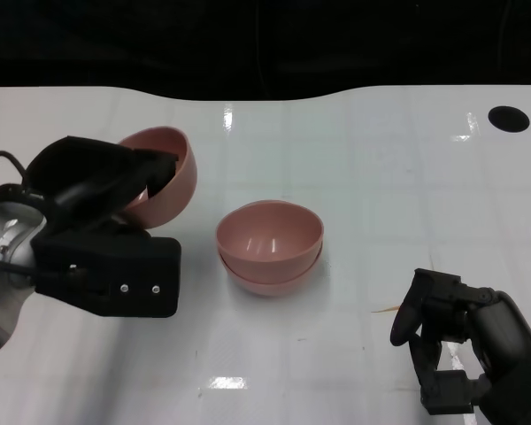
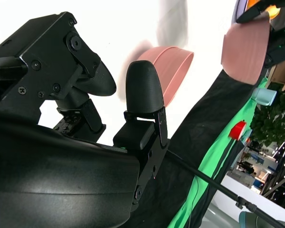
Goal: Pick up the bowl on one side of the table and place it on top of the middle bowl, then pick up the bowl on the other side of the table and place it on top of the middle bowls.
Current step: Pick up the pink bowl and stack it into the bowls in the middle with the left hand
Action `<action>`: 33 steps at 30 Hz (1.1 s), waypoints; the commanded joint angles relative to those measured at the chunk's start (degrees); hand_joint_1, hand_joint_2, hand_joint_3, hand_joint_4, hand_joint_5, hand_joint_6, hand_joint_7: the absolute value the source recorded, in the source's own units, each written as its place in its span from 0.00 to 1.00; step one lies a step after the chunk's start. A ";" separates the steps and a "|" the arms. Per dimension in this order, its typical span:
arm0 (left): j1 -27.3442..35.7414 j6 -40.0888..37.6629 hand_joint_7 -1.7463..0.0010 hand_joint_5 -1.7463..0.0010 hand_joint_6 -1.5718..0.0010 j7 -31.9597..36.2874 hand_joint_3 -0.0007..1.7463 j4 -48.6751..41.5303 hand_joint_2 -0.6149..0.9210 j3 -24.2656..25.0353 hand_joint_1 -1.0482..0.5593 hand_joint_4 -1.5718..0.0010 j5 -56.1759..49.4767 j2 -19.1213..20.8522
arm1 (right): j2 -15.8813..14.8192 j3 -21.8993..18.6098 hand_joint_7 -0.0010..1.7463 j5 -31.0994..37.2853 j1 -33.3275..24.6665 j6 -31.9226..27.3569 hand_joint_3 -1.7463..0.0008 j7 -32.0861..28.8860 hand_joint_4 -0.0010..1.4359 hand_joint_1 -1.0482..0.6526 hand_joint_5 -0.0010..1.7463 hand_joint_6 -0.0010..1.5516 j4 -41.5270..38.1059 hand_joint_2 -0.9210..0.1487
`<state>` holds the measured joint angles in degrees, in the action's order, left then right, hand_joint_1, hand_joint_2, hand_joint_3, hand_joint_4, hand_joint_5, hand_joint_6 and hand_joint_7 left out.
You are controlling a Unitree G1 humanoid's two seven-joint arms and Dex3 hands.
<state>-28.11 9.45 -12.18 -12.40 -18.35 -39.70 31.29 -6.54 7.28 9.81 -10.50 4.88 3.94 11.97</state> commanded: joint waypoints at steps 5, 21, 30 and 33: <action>-2.95 2.72 0.08 0.00 0.56 -2.35 0.45 -0.26 0.82 0.16 0.52 0.48 2.25 0.15 | 0.00 0.11 0.91 0.51 -0.34 -0.80 0.14 -0.19 0.66 0.62 1.00 0.49 0.96 0.55; -7.58 5.14 0.10 0.00 0.58 -9.08 0.21 0.38 0.93 -1.31 0.50 0.49 4.82 -2.79 | -0.03 0.85 0.90 2.50 -0.33 -0.55 0.14 -0.69 0.66 0.61 1.00 0.49 0.68 0.55; -9.30 6.59 0.01 0.00 0.59 -10.03 0.32 -0.85 0.85 -2.65 0.53 0.49 4.64 -4.19 | 0.38 1.08 0.91 1.79 -0.44 -1.69 0.13 -0.50 0.66 0.62 1.00 0.49 1.28 0.55; -9.58 7.41 0.00 0.00 0.60 -10.01 0.34 -1.47 0.86 -3.14 0.53 0.49 4.83 -5.07 | 0.34 1.10 0.90 1.70 -0.57 -1.97 0.13 -0.34 0.66 0.62 1.00 0.49 1.53 0.55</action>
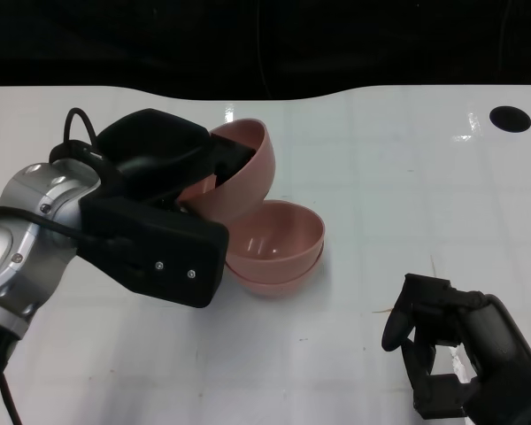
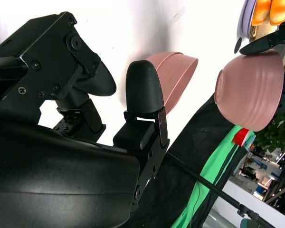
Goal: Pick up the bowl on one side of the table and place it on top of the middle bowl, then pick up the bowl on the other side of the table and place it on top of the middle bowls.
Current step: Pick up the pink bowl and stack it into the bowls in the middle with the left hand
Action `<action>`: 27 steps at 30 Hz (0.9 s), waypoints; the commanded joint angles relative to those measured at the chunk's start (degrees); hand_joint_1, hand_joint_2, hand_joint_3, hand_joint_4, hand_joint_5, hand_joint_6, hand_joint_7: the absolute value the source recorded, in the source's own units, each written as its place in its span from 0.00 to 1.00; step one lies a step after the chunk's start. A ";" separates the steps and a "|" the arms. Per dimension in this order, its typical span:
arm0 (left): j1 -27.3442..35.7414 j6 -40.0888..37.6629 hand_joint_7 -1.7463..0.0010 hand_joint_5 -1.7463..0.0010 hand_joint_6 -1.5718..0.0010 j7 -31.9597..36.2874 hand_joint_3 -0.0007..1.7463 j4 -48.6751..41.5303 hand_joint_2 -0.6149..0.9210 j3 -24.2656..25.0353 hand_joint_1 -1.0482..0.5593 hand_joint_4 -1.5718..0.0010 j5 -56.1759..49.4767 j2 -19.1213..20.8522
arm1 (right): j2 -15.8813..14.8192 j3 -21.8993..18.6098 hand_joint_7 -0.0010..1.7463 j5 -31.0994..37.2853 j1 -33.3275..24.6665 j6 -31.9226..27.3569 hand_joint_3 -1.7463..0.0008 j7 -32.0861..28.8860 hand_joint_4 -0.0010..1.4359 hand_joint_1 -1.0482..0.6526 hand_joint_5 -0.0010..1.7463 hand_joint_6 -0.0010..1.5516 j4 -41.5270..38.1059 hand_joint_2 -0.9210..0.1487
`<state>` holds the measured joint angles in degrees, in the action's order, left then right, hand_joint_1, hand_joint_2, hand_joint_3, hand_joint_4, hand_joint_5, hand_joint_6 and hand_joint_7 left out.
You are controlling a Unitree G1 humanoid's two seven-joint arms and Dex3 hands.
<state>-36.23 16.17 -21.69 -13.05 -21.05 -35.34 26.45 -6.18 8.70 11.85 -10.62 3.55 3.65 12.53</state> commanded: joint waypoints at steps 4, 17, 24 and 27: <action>-1.92 1.41 0.00 0.00 0.61 -0.62 0.34 -1.35 0.86 -1.01 0.52 0.50 0.39 -1.12 | 0.01 -0.31 0.90 -0.39 -0.41 -0.74 0.13 -0.06 0.66 0.62 1.00 0.49 0.96 0.55; -5.34 6.49 0.02 0.00 0.60 0.61 0.34 -7.09 0.86 -4.05 0.52 0.51 -1.55 -2.66 | -0.01 -0.22 0.90 -0.20 -0.28 -0.37 0.13 -0.19 0.66 0.62 1.00 0.50 0.61 0.56; -7.16 7.70 0.32 0.04 0.52 0.42 0.13 -9.72 0.97 -6.26 0.48 0.52 -3.91 -3.22 | -0.25 -0.13 0.90 0.28 -0.26 0.65 0.13 -0.45 0.65 0.62 1.00 0.50 0.17 0.56; -7.85 8.04 0.76 0.22 0.37 0.23 0.05 -10.42 1.00 -7.26 0.46 0.48 -5.00 -3.33 | -0.23 -0.06 0.90 0.36 -0.40 0.48 0.13 -0.43 0.65 0.62 1.00 0.50 0.43 0.56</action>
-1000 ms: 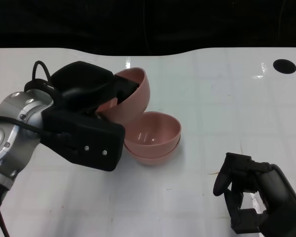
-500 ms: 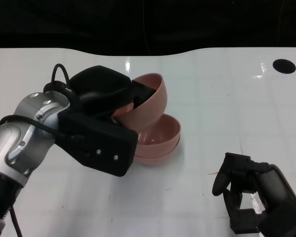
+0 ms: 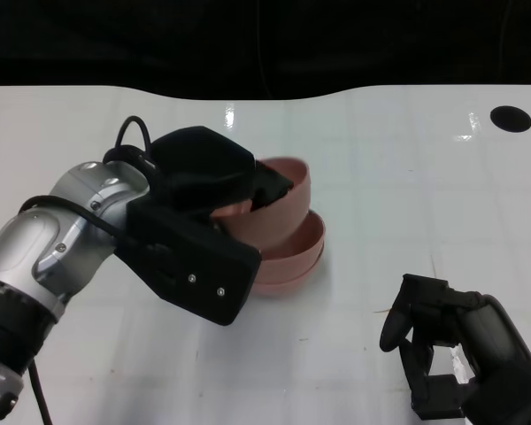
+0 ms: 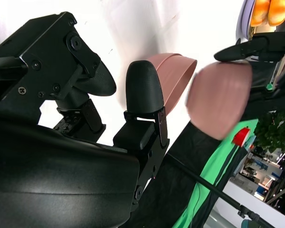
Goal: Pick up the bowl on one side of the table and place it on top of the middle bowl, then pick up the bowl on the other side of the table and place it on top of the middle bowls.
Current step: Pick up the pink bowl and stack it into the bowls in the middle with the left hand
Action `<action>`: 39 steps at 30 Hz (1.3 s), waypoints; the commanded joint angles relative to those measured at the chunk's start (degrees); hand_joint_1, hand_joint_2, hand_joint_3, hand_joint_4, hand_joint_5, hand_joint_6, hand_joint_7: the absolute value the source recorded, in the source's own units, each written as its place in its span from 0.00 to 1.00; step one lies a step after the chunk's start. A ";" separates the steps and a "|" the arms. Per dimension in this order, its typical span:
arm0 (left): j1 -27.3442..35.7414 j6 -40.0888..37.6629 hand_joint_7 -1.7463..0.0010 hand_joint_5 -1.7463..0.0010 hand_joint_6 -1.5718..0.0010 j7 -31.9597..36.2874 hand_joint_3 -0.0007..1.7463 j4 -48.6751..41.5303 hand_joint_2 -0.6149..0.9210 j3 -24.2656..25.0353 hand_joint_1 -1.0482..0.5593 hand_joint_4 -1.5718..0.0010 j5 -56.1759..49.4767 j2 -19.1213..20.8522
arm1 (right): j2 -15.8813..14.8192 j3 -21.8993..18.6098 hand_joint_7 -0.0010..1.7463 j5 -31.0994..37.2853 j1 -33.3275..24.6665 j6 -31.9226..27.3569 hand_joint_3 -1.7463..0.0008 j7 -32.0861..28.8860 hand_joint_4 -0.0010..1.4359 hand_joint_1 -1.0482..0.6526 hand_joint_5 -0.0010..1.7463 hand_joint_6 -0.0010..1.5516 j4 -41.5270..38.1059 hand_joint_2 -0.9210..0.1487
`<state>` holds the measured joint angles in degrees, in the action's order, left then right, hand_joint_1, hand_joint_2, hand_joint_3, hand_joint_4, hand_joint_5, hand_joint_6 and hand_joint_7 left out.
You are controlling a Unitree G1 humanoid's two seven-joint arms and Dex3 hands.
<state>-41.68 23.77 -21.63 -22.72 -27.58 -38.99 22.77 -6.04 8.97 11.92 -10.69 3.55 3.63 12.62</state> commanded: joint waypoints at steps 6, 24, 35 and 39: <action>-3.43 2.06 0.90 0.32 0.31 1.18 0.05 -2.71 1.00 -2.00 0.47 0.45 -3.14 0.10 | -0.35 -0.40 0.90 0.22 -0.25 0.44 0.12 -0.44 0.65 0.62 1.00 0.50 0.22 0.57; -6.48 7.69 0.69 0.19 0.41 9.08 0.06 -10.01 1.00 -6.25 0.45 0.51 -10.04 -1.04 | -0.43 -0.31 0.90 0.49 -0.38 0.18 0.12 -0.46 0.65 0.61 1.00 0.50 0.60 0.57; -6.72 6.60 0.71 0.44 0.44 9.66 0.09 -11.94 1.00 -7.53 0.46 0.51 -11.27 -1.68 | -0.14 -0.43 0.90 0.35 -0.55 -0.56 0.13 -0.48 0.65 0.61 1.00 0.50 1.03 0.57; -6.32 5.75 0.73 0.49 0.48 9.83 0.11 -12.05 1.00 -8.01 0.46 0.55 -11.74 -1.68 | -0.29 -0.41 0.90 1.02 -0.55 -0.46 0.13 -0.70 0.64 0.61 1.00 0.50 1.08 0.57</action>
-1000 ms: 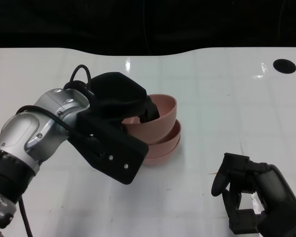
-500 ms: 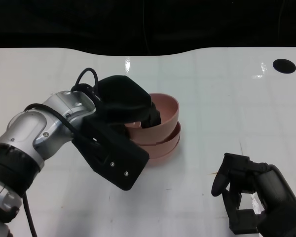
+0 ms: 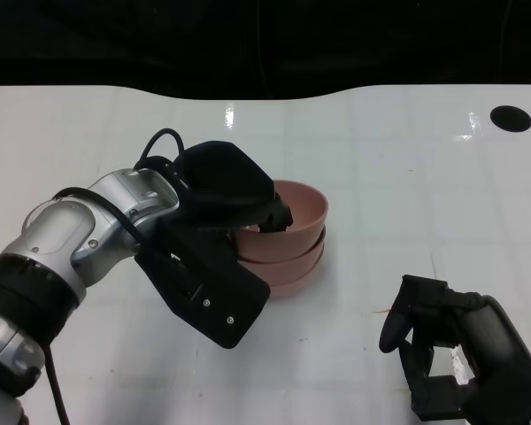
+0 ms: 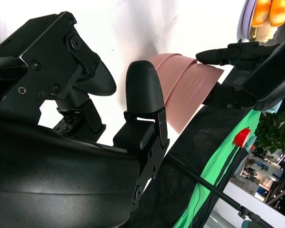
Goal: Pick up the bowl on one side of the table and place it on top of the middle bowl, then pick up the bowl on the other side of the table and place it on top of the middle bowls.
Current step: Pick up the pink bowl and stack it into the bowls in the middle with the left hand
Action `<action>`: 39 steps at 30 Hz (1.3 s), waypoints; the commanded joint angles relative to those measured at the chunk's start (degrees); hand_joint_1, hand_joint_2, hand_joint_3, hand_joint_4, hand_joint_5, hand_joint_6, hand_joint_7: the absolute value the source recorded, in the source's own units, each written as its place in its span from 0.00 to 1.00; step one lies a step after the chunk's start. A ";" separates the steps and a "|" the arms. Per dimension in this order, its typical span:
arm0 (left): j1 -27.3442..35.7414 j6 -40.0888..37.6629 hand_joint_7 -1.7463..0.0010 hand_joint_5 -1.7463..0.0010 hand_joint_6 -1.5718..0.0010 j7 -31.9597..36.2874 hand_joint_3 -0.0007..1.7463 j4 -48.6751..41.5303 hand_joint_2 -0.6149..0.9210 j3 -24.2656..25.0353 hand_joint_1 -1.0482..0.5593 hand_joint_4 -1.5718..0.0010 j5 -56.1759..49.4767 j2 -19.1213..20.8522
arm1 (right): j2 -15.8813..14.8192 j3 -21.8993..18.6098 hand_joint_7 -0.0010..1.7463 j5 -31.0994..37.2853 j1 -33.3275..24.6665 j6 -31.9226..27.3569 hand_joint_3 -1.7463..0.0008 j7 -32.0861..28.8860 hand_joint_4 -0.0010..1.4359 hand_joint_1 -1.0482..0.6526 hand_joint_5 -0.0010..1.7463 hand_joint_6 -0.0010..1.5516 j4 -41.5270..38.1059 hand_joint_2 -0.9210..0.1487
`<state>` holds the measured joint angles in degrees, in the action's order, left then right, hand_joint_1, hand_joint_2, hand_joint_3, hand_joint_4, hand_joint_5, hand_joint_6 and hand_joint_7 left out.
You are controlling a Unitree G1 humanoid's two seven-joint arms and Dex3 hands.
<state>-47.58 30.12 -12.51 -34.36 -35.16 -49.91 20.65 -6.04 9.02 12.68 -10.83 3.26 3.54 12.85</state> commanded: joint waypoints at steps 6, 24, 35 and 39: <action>-0.20 0.34 0.86 0.62 0.51 3.19 0.11 -0.76 1.00 -1.58 0.43 0.56 -2.39 1.25 | -0.15 -0.67 0.90 -0.09 -0.42 0.55 0.13 -0.58 0.65 0.61 1.00 0.50 0.53 0.56; 2.65 -1.45 1.00 0.86 0.68 4.54 0.08 4.12 1.00 -2.65 0.38 0.68 -6.26 3.83 | -0.69 -1.12 0.89 0.30 0.01 2.76 0.12 -0.65 0.64 0.60 1.00 0.50 -0.75 0.58; 4.80 -2.14 1.00 0.92 0.79 5.83 0.11 7.55 1.00 -1.46 0.32 0.78 -6.38 5.58 | -0.55 -1.16 0.89 0.23 -0.16 2.09 0.11 -0.34 0.65 0.60 1.00 0.50 -0.28 0.59; 5.69 -2.38 1.00 0.93 0.82 6.64 0.10 7.98 1.00 -0.75 0.31 0.80 -5.99 5.85 | -0.56 -1.07 0.89 0.39 -0.25 1.53 0.11 -0.24 0.65 0.60 1.00 0.50 0.13 0.59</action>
<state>-42.60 28.22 -6.84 -26.66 -36.57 -56.11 25.09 -6.10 8.44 13.02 -10.78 5.17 3.47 12.26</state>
